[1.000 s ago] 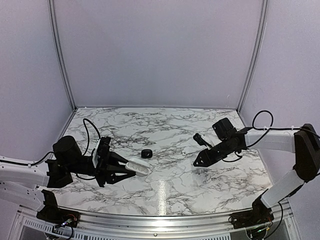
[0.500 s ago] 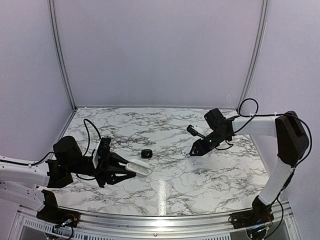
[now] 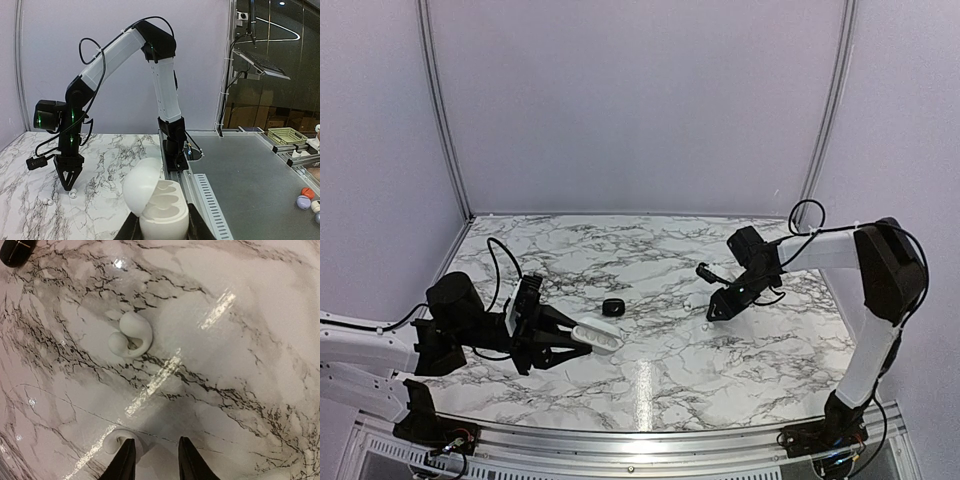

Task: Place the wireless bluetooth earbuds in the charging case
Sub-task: Pick up the left earbud from the center of the board.

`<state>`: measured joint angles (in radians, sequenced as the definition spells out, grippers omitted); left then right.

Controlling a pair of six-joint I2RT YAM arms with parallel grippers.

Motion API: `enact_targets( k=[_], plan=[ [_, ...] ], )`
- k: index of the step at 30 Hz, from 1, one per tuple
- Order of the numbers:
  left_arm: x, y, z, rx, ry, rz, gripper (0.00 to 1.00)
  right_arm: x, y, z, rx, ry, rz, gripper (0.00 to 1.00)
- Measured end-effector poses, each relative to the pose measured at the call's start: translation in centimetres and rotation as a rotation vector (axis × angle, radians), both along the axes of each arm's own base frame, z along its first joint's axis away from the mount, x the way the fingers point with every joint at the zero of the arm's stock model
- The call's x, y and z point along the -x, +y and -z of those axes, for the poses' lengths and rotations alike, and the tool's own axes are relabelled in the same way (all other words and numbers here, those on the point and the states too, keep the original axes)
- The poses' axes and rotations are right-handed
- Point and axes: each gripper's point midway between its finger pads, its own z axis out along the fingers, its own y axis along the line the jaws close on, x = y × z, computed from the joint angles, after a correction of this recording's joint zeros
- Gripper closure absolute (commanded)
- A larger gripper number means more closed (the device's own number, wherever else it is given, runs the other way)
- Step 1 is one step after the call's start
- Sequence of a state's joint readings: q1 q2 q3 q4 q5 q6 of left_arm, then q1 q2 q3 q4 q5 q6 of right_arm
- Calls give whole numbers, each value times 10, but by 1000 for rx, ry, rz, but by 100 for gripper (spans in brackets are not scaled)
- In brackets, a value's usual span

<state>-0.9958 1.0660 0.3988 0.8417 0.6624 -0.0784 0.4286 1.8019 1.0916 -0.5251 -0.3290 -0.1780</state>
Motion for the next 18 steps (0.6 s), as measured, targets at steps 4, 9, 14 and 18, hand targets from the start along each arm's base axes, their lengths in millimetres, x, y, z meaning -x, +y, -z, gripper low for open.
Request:
enact_targets(
  k=[4, 9, 14, 18],
  plan=[
    [0, 0, 0, 0, 0, 0, 100, 0, 1, 4, 1, 7, -11, 70],
    [0, 0, 0, 0, 0, -1, 100, 2, 2, 4, -7, 15, -18, 70],
    [0, 0, 0, 0, 0, -1, 100, 10, 7, 3, -13, 25, -37, 70],
    [0, 0, 0, 0, 0, -3, 100, 19, 11, 5, -9, 38, -58, 71]
  ],
)
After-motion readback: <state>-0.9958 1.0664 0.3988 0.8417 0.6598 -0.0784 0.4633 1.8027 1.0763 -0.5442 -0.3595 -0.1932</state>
